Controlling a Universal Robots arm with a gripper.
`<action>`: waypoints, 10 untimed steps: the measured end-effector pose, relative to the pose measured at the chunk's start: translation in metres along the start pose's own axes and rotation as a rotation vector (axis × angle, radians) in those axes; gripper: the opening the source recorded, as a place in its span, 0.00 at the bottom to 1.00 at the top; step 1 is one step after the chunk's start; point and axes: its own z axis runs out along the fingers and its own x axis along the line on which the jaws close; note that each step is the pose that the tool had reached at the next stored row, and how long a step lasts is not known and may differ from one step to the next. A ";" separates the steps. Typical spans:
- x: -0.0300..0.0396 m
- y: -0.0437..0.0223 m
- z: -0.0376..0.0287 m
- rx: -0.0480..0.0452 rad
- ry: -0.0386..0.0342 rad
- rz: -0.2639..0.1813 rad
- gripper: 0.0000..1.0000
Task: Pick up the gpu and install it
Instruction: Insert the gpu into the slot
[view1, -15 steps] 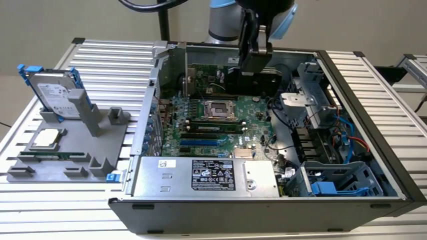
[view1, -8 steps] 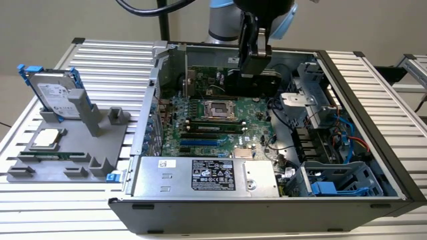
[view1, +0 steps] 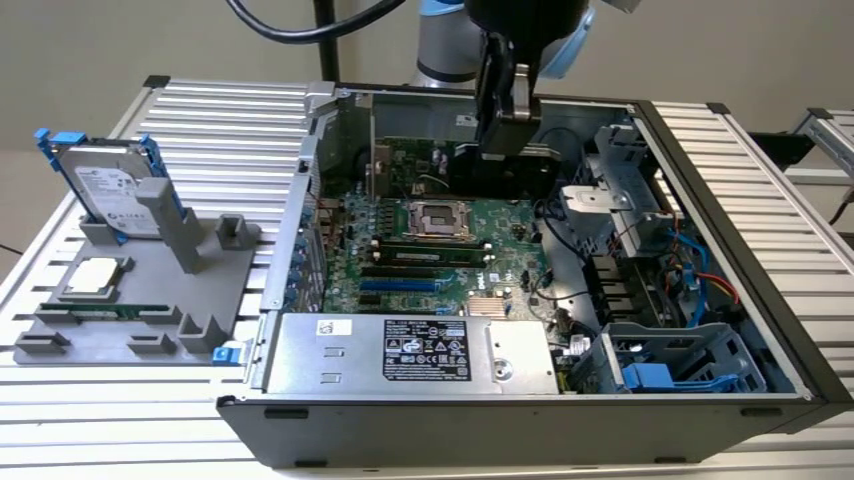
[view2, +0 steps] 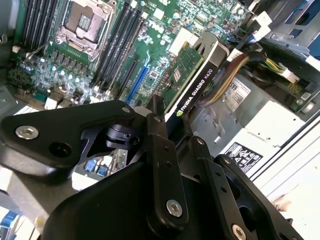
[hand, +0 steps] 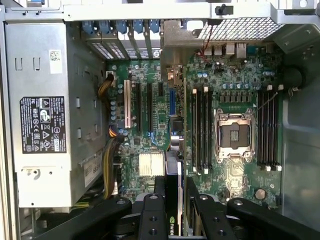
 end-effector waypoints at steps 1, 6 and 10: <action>0.0000 0.0000 0.0005 0.0000 0.0004 0.000 0.00; 0.0000 0.0000 0.0026 0.0000 0.0009 0.000 0.00; 0.0000 0.0000 0.0048 0.0001 0.0024 0.000 0.00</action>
